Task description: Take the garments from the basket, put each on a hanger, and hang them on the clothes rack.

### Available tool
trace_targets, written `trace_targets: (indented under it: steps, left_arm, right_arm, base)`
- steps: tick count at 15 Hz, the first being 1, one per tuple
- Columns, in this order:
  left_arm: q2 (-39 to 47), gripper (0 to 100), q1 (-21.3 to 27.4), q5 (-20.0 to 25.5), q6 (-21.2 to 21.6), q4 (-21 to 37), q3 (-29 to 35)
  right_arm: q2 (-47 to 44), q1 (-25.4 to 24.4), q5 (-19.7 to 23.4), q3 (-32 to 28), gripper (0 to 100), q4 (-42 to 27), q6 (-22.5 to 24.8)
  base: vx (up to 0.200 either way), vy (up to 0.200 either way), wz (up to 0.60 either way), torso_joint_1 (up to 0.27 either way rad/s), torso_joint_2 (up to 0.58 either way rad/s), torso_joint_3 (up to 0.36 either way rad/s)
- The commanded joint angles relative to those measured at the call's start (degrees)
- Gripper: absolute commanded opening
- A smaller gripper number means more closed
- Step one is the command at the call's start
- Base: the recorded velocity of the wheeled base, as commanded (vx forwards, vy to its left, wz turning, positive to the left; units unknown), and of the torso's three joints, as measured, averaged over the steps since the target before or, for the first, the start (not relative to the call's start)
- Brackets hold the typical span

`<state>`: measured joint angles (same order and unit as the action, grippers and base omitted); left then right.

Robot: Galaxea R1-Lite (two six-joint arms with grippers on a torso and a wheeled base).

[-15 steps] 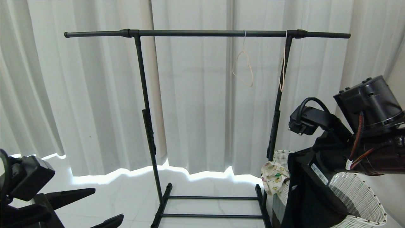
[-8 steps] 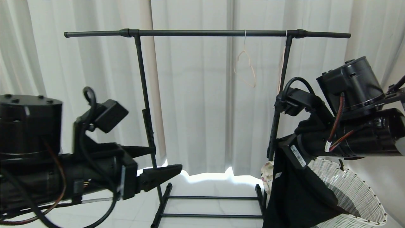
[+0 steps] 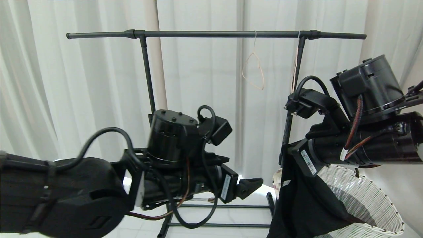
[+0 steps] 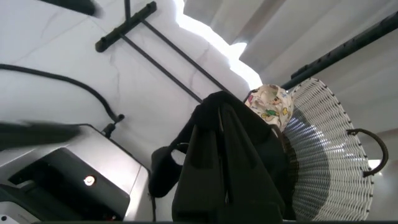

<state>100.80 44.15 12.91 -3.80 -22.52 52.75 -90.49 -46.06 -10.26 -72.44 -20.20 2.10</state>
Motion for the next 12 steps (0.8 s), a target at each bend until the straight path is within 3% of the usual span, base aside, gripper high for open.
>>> trace_targets:
  steps: [1,6,8,12]
  left_arm:
    - [9.59,100,3.48,-0.52,-1.29,-4.20,3.68]
    - [18.02,100,4.27,-2.28,-1.47,-7.72,7.81]
    - [20.75,100,4.54,-3.07,-4.72,-9.92,10.09]
    - [23.12,100,4.54,-7.81,-4.63,-9.92,7.81]
  right_arm:
    - [0.31,0.09,-0.02,0.01,0,0.07,0.01]
    - [0.40,0.09,-0.02,-0.16,0,0.07,0.01]
    - [0.40,0.09,-0.02,-0.51,0,0.07,0.01]
    - [0.75,0.09,-0.11,-0.86,0,0.07,0.10]
  base:
    - [0.000,0.000,0.00,0.000,0.00,0.000]
    - [0.000,0.000,0.00,0.000,0.00,0.000]
    - [0.000,0.000,0.00,0.000,0.00,0.000]
    - [0.000,0.000,0.00,0.000,0.00,0.000]
